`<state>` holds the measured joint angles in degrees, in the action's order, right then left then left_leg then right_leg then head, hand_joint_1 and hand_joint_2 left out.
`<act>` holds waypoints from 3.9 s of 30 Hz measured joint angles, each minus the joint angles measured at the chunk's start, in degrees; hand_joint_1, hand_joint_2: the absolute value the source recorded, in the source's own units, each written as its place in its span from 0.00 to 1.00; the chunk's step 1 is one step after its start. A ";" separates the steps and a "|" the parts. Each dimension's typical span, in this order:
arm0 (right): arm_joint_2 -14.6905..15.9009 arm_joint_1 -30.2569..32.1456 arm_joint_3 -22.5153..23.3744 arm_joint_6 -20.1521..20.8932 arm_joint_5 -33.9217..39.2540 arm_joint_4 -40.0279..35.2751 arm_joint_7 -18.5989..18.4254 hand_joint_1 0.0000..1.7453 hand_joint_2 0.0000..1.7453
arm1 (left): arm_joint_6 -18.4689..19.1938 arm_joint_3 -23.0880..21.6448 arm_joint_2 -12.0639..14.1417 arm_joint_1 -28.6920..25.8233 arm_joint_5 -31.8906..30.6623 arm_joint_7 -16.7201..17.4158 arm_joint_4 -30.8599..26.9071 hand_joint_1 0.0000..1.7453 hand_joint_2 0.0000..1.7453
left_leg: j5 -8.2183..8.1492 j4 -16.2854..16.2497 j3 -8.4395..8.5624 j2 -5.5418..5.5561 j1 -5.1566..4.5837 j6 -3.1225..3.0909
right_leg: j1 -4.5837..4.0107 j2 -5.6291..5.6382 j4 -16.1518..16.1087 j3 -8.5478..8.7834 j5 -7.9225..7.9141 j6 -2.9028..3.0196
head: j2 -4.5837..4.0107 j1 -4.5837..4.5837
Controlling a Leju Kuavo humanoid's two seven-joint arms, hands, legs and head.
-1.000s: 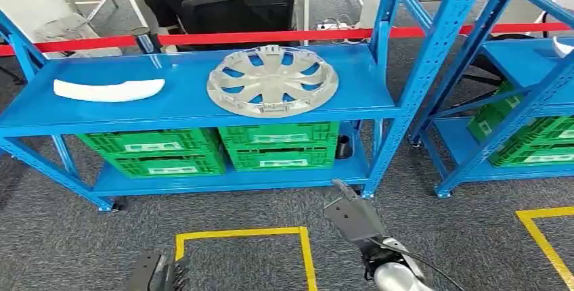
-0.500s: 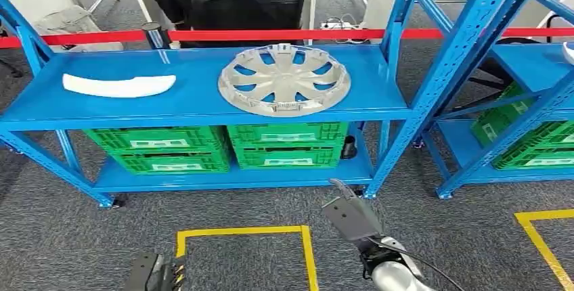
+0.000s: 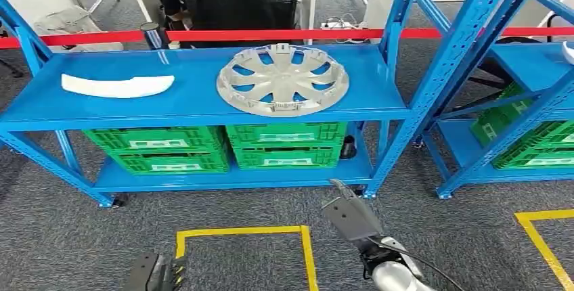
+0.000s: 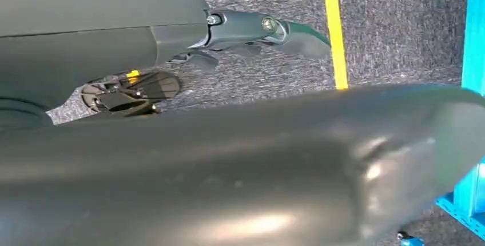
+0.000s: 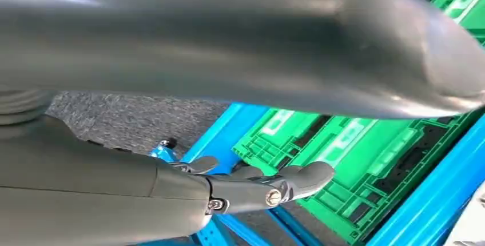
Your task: Take the parts from the cabinet and place them on the table.
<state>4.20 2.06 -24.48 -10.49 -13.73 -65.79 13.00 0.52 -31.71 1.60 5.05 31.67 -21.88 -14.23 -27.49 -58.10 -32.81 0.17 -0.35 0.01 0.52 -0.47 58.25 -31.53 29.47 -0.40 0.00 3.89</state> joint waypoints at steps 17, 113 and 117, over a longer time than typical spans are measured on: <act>-0.98 -0.98 -1.14 -0.40 1.05 2.60 0.85 0.00 0.00 | 0.61 -0.04 0.04 0.13 -1.97 -0.70 -0.02 0.00 0.00 | -4.10 0.94 4.59 0.99 0.76 1.16 | 1.46 0.87 2.16 -3.91 -1.66 -0.77 | 0.02 -0.07; 8.35 -6.13 6.78 6.60 -9.09 -33.57 -1.29 0.00 0.00 | 2.40 -0.02 -0.44 -0.10 -3.04 -3.78 -0.77 0.00 0.00 | 0.12 0.21 0.20 0.08 0.59 0.05 | 0.52 0.66 -0.80 0.71 -0.30 -1.03 | 0.00 -0.04; 8.35 -6.13 6.71 6.62 -9.60 -33.57 -1.51 0.00 0.00 | 2.40 -0.02 -0.44 -0.10 -3.04 -3.87 -0.77 0.00 0.00 | 0.12 0.22 0.20 0.08 0.59 0.05 | 0.52 0.66 -0.80 0.71 -0.30 -1.03 | 0.00 -0.04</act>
<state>12.55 -4.07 -17.77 -3.87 -23.32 -99.36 11.50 2.93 -31.74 1.16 4.95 28.63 -25.75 -14.99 -27.37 -57.89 -32.61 0.25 0.24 0.06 1.04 0.19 57.45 -30.82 29.17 -1.43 0.00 3.85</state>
